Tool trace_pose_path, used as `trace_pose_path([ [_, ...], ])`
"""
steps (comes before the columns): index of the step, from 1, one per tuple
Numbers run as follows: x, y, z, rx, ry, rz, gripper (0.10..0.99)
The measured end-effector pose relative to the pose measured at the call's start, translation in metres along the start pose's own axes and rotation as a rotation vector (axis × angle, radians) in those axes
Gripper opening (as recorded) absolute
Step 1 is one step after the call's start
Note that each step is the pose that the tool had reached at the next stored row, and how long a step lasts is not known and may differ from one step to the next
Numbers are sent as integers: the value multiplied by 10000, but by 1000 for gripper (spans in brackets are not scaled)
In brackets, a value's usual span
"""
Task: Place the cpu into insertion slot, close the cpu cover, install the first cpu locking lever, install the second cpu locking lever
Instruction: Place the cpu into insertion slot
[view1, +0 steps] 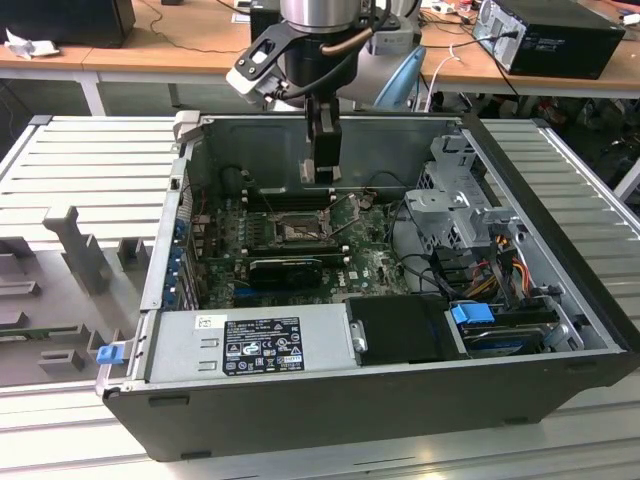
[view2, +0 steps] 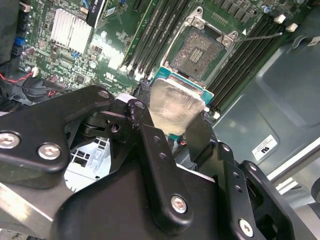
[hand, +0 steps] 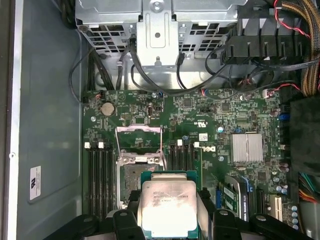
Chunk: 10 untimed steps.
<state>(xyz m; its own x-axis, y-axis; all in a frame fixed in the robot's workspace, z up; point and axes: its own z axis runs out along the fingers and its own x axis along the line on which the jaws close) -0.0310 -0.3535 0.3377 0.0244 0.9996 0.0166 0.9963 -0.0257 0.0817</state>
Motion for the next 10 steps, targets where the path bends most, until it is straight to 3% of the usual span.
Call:
trace_pose_path([
  [10, -2, -8, 95, 0, 1, 0, 525],
])
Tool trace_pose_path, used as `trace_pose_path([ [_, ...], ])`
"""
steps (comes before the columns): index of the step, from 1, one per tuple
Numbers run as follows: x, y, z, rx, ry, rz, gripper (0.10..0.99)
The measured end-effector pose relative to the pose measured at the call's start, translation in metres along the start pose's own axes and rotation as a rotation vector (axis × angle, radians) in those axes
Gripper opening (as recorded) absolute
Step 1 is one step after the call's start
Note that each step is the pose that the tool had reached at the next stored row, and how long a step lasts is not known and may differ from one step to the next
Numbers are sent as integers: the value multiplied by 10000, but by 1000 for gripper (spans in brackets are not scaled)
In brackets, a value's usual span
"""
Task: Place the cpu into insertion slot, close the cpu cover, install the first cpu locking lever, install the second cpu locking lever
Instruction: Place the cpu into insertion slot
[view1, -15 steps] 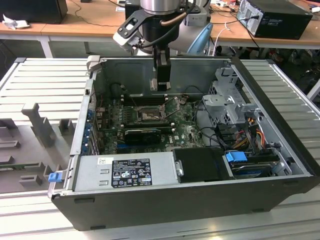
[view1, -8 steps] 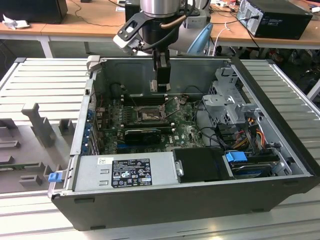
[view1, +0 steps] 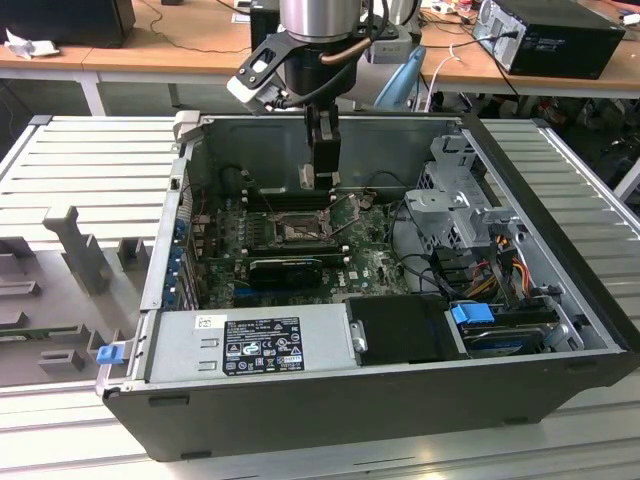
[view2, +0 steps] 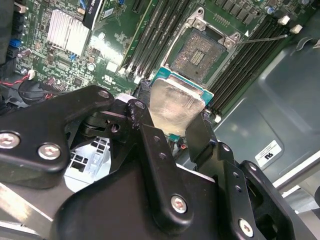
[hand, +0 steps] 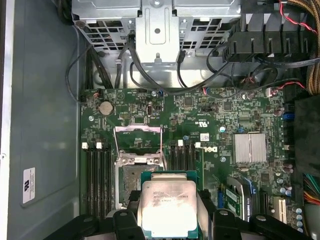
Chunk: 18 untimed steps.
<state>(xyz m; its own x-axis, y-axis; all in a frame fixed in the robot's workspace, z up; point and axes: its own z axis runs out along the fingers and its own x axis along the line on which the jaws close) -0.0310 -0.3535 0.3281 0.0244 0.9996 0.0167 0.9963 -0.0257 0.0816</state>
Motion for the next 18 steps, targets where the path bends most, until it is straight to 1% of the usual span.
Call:
trace_pose_path([
  [8, -1, -6, 81, 0, -1, 0, 525],
  [18, -4, -22, 254, 18, -1, 1, 525],
])
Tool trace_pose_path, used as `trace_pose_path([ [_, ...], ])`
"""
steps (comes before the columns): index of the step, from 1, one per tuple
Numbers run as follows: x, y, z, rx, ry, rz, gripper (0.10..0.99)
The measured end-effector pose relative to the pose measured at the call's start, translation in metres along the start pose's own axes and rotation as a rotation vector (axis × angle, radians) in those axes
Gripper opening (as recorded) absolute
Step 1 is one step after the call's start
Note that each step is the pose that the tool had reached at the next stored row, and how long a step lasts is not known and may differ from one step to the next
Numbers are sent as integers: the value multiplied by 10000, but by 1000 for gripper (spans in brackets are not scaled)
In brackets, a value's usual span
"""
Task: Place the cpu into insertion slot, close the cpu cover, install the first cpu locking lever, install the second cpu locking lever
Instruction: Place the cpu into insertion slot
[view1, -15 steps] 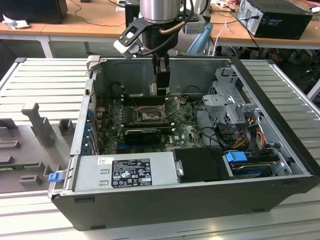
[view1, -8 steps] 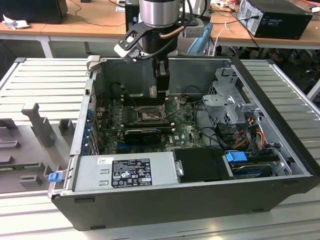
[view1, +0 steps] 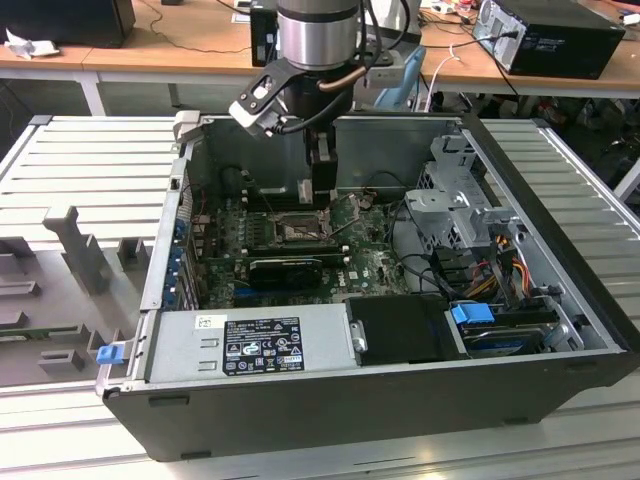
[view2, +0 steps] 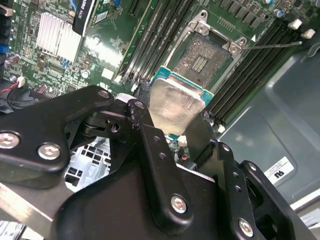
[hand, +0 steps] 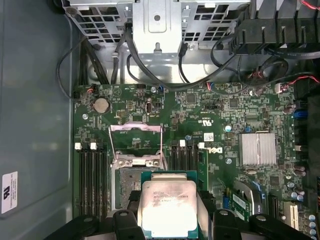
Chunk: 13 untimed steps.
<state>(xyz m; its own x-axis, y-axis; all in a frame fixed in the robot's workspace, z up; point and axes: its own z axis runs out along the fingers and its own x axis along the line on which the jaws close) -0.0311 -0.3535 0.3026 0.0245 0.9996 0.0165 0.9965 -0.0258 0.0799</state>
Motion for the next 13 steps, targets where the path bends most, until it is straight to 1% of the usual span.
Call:
trace_pose_path([
  [3, 0, -3, 31, 5, 1, 0, 525],
  [8, -1, -2, 49, 8, -3, 3, 525],
  [9, -1, -4, 54, -26, -2, 3, 525],
  [13, -1, -12, 63, -34, 12, 3, 525],
])
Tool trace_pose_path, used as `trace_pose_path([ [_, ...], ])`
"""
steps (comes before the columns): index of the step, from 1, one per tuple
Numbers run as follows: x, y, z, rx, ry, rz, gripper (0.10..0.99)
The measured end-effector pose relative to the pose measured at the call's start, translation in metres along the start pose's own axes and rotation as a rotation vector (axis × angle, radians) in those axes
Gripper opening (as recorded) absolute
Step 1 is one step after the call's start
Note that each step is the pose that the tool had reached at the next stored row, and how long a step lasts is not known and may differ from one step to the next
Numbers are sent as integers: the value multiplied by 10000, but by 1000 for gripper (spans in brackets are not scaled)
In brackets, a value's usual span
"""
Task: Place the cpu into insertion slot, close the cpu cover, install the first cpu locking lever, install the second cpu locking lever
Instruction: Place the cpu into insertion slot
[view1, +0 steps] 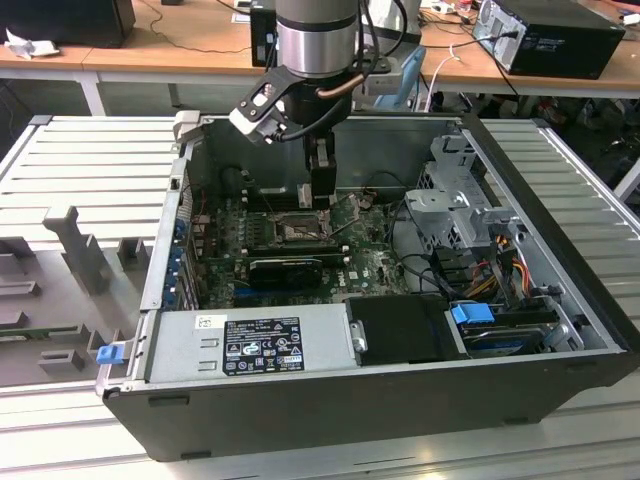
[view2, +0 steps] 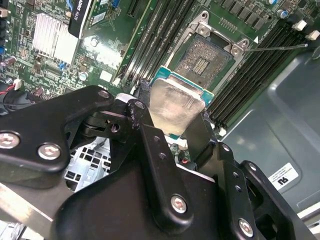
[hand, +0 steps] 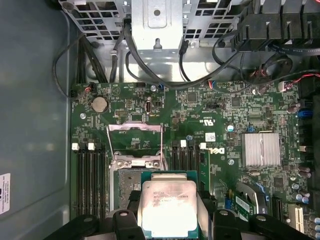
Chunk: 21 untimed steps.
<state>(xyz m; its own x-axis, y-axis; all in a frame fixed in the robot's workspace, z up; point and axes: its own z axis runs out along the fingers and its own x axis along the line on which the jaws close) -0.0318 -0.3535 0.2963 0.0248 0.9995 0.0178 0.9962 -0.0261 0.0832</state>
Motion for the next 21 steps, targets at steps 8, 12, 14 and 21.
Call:
trace_pose_path([
  [8, 31, -23, 74, 2, 18, 3, 525],
  [12, 85, -45, 184, 3, 27, -92, 525],
  [14, 87, -52, 245, 4, 36, -99, 525],
  [21, 89, -105, 317, 3, 49, -98, 525],
])
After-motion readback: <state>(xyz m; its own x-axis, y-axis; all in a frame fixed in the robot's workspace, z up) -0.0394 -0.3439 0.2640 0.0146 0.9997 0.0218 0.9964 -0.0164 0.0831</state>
